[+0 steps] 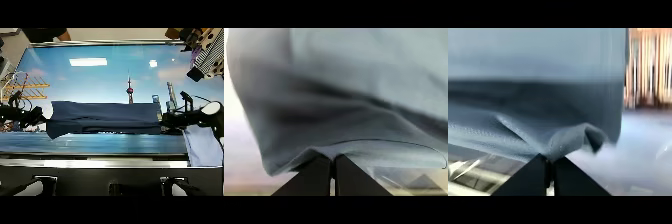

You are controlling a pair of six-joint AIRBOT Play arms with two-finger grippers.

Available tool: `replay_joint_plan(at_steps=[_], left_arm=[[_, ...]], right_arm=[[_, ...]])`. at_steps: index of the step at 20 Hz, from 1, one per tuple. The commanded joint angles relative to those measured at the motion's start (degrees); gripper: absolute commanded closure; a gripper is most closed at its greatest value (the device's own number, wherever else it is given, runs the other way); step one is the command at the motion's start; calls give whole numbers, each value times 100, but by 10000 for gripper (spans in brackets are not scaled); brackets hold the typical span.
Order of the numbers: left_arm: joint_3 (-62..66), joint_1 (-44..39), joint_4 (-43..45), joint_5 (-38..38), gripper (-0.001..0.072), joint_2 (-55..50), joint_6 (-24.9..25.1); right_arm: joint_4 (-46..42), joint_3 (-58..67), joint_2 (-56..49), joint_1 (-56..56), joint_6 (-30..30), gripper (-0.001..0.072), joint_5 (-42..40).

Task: Fold the clothes and pants, and hang the long-sleeved shirts on hangers.

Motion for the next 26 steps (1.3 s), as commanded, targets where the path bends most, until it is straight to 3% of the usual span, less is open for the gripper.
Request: replay_joint_plan(at_steps=[1,8,14,17,18,20,21,23,24,25,26], left_arm=[[1132,-212,0,107,695,-1163,144],[2931,-225,-4,-273,696,-2664,149],[3423,-520,-2,-269,694,-3394,149],[3423,-682,-2,-232,692,-3615,146],[3423,-706,0,-162,671,-3622,149],[3517,-708,0,-96,490,-3587,144],[3663,-697,2,-153,432,-3576,144],[4094,-693,96,-387,432,-3499,131],[4306,-695,155,-509,431,-3438,120],[4531,-699,227,-643,355,-3366,101],[4730,-710,369,-787,229,-3289,39]], right_arm=[[-293,748,-918,459,105,684,-503],[-686,1845,-1952,789,459,683,-813],[-686,2072,-2334,789,625,679,-901],[-669,2070,-2468,789,737,603,-898],[-667,2072,-2468,787,844,489,-881],[-693,2181,-2459,717,1034,301,-483],[-675,2308,-2404,623,1008,257,-229],[-658,2505,-2192,302,870,166,2],[-551,2516,-2114,90,756,164,35],[-273,2514,-2114,-162,557,162,168],[57,2514,-2170,-369,334,162,341]])
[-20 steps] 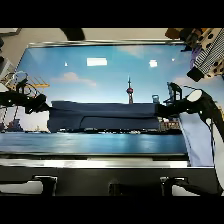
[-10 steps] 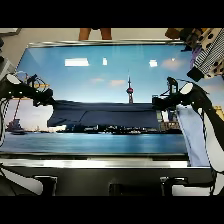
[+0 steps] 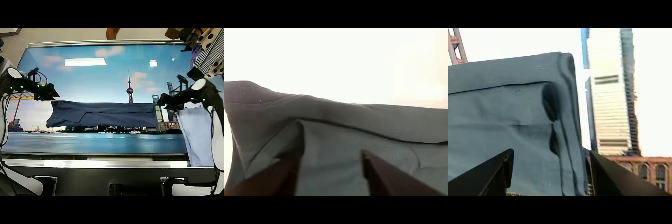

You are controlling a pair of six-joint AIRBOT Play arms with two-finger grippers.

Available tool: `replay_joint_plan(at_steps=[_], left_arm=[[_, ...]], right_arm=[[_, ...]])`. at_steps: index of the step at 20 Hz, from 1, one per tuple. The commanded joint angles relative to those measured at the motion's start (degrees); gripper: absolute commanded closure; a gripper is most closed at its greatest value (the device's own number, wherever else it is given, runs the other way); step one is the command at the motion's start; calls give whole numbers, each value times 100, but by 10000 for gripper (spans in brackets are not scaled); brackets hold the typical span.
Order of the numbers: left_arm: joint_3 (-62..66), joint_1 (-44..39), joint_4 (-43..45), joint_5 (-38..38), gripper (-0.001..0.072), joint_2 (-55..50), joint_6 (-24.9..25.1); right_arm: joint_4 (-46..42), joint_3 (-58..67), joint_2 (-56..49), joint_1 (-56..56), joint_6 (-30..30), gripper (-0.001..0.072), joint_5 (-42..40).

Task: Fold the clothes and pants, and hang the long-sleeved shirts on hangers.

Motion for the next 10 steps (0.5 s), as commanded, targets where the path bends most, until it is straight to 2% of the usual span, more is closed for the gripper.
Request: replay_joint_plan(at_steps=[1,5,6,10], left_arm=[[680,-24,400,-483,155,229,-164],[837,-31,951,-885,155,848,-319],[837,-31,1084,-946,154,1005,-398],[837,-31,1276,-997,155,1445,-422]], right_arm=[[857,76,-48,-647,-573,162,581],[1268,76,-520,-715,-962,158,745],[1340,76,-647,-715,-1027,127,780],[1663,76,-1045,-713,-1228,116,678]])
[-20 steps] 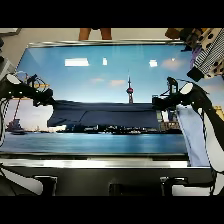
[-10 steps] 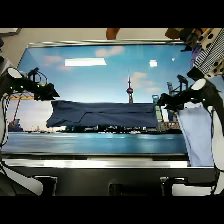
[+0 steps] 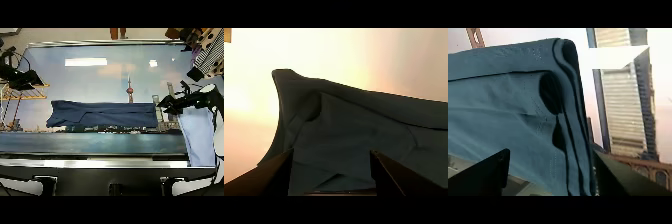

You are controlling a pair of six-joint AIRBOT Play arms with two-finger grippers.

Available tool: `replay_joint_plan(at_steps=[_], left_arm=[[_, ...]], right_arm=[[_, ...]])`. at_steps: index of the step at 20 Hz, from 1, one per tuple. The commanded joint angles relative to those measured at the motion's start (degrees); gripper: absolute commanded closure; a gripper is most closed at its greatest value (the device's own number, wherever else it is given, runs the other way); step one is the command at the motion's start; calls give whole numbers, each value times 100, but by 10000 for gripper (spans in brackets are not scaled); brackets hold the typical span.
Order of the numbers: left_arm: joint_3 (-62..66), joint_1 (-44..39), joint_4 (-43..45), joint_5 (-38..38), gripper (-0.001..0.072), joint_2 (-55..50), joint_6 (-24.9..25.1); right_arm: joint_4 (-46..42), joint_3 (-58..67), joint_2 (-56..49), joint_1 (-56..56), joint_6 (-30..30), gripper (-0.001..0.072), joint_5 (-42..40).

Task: Fold the clothes and pants, and hang the long-sleeved shirts on hangers.

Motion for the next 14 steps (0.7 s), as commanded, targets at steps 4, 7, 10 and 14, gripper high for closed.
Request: replay_joint_plan(at_steps=[4,7,10,14], left_arm=[[39,-4,236,-111,155,365,-197],[39,-4,236,-111,155,358,-197],[39,-4,236,-109,155,356,-197],[37,-4,236,-109,155,354,-197]], right_arm=[[391,-81,-474,-26,-306,116,-7],[457,-291,-501,-26,-374,118,-107],[745,-492,-501,-26,-463,125,-269],[723,-570,-501,409,-457,153,-520]])
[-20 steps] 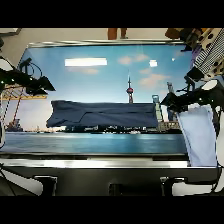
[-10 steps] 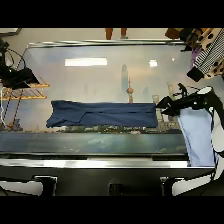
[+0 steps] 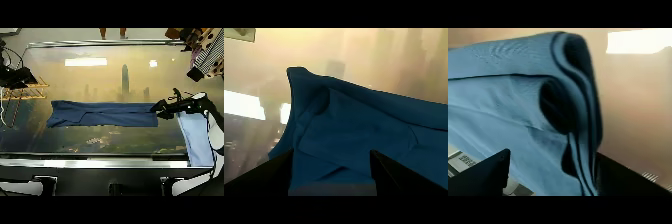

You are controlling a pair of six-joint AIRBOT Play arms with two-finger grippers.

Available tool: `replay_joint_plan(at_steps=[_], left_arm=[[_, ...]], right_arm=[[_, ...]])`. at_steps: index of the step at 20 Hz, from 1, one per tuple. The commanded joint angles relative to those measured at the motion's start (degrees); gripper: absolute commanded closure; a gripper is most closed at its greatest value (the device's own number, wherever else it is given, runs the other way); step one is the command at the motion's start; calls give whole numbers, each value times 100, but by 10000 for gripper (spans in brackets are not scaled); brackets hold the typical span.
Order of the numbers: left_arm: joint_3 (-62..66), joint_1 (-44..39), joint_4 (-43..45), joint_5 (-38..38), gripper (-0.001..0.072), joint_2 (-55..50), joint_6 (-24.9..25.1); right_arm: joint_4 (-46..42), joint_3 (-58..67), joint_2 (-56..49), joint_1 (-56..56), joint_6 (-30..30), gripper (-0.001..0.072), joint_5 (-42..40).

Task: Fold the clothes and pants, and hang the long-sleeved shirts on hangers.

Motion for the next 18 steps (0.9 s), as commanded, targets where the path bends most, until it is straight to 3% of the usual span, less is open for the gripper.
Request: replay_joint_plan(at_steps=[1,3,5,6,8,13,18], left_arm=[[4,-2,7,2,156,4,-9],[4,-2,4,0,160,4,-7],[4,-2,0,0,181,-7,-4],[4,-2,-2,2,237,-20,-4],[2,-4,-138,2,668,-79,-4],[-916,-293,-1078,643,694,-160,-2],[-2927,-1292,-2382,2533,694,-190,-4]], right_arm=[[-129,-74,-11,398,146,193,-407],[-219,-74,-7,581,269,372,-629],[-195,-61,59,643,262,679,-649],[-197,-61,173,643,264,683,-649],[-275,-7,496,595,420,683,-588],[-1043,632,1266,555,1305,683,313],[-1504,1279,1849,555,2050,683,970]])
